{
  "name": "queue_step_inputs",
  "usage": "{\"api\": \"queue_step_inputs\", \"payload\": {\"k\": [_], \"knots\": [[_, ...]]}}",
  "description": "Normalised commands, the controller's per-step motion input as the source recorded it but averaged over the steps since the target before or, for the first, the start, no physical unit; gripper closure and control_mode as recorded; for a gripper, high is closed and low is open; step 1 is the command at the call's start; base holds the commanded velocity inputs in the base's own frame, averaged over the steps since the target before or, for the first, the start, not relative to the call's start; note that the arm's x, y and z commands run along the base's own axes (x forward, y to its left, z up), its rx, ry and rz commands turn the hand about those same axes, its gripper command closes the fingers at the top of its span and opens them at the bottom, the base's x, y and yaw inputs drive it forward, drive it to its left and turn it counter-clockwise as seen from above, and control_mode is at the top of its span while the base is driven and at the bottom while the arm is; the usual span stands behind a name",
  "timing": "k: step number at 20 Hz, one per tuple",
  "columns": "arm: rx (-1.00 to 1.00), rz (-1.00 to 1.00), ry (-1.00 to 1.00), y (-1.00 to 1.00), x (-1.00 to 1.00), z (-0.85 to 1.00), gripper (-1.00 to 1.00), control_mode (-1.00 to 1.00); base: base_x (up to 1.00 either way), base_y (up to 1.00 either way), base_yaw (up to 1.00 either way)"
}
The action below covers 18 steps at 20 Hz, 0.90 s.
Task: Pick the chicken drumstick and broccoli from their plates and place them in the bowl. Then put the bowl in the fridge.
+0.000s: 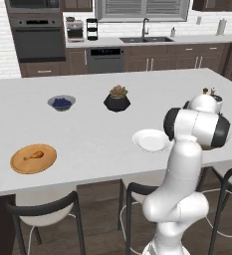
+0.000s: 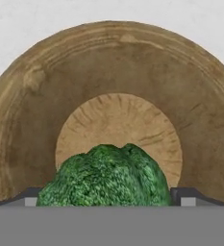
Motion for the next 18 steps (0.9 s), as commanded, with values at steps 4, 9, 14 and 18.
{"api": "queue_step_inputs", "payload": {"k": [4, 9, 14, 18], "knots": [[0.0, -0.01, 0.0, -0.1, 0.0, -0.23, -1.0, -1.0, 0.0, 0.0, 0.0], [0.0, 0.0, 0.0, 0.0, 0.0, 0.0, -1.0, -1.0, 0.0, 0.0, 0.0], [0.0, 0.0, 0.0, 0.07, 0.0, 0.52, -1.0, -1.0, 0.0, 0.0, 0.0], [0.0, 0.0, -0.12, 0.7, -0.67, 0.99, -1.0, -1.0, 0.0, 0.0, 0.0]]}}
